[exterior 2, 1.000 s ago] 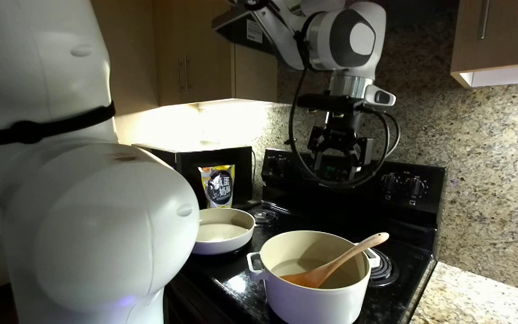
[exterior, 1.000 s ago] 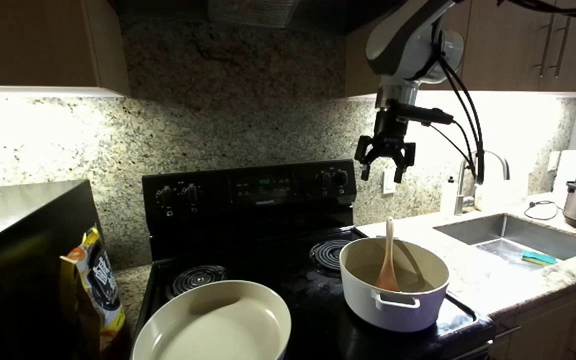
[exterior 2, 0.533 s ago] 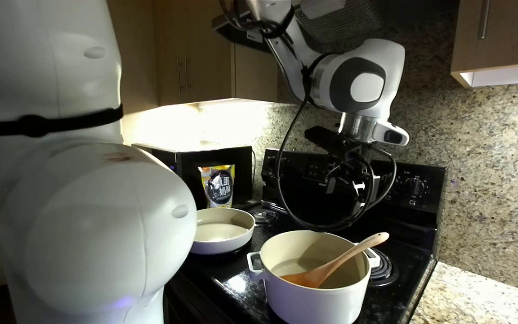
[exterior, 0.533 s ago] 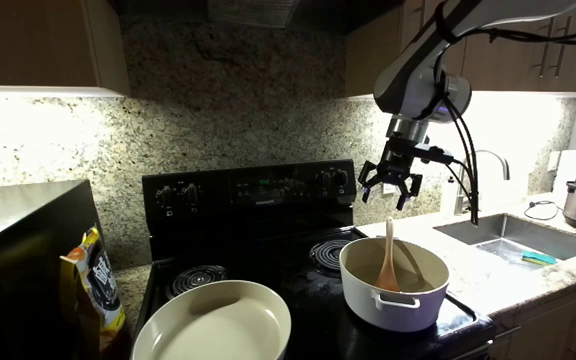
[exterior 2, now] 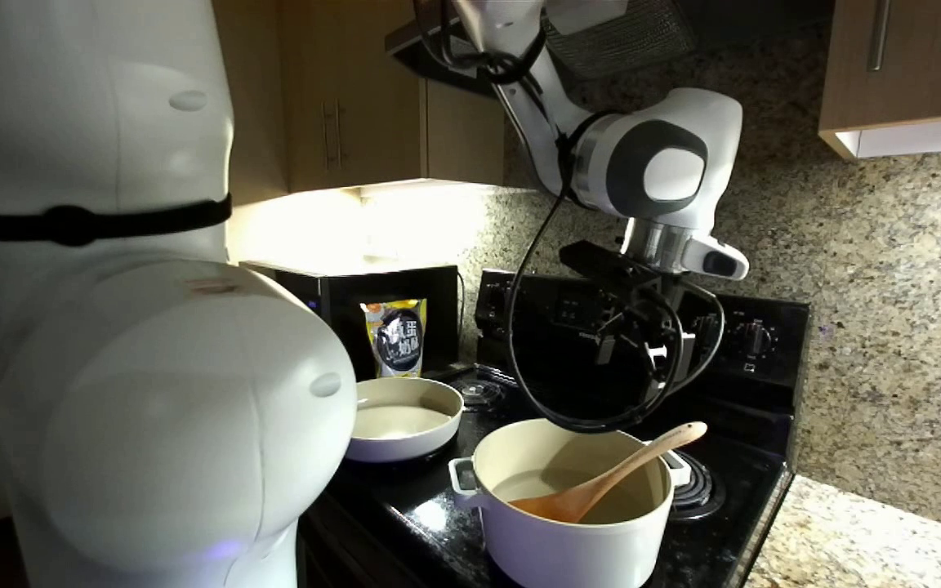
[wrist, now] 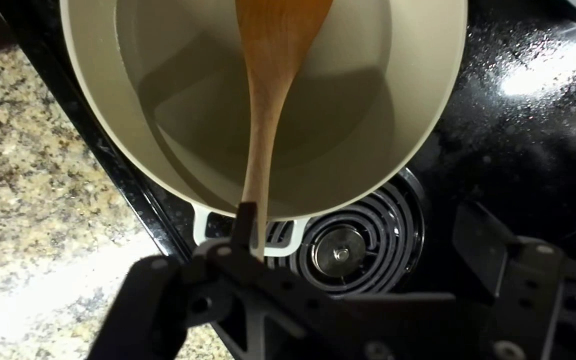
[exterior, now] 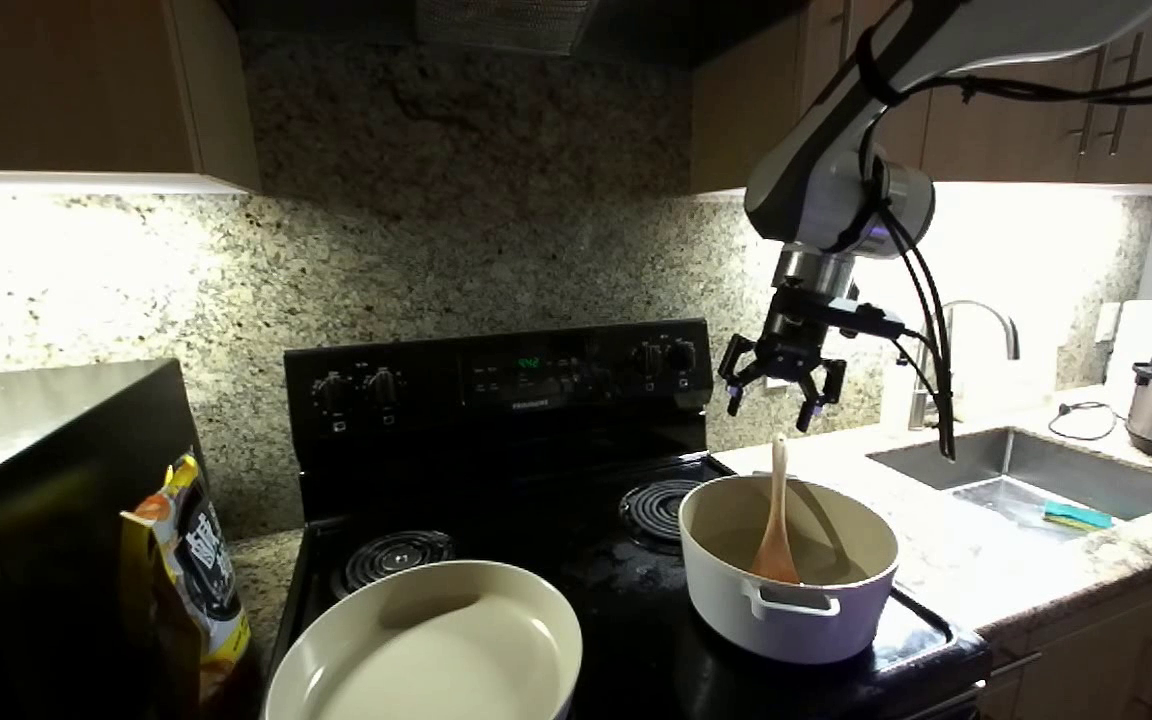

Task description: Stir the contents in the white pot

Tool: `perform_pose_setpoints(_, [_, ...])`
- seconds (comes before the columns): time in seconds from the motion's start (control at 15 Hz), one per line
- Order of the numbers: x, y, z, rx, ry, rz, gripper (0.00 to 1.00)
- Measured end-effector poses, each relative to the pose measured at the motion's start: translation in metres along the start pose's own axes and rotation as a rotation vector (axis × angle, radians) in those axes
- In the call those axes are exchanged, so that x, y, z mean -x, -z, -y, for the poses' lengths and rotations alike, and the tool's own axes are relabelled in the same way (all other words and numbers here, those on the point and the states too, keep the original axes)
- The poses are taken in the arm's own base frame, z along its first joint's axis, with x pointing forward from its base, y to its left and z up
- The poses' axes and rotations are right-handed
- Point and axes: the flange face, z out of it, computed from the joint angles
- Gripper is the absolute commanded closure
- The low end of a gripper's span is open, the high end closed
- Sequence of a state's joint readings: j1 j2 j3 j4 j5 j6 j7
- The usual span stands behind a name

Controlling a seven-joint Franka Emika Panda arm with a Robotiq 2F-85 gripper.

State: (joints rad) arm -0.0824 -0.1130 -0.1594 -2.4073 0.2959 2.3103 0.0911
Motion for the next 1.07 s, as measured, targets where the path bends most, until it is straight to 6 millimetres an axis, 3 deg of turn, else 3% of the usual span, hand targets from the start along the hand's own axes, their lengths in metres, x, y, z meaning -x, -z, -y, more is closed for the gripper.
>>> perform_pose_setpoints(0.47, [-0.023, -0.02, -0.047, -0.044, -0.176, 0.012, 0.0])
perform_pose_setpoints(1.07, [-0.039, -0.052, -0.031, 0.008, -0.412, -0.052, 0.0])
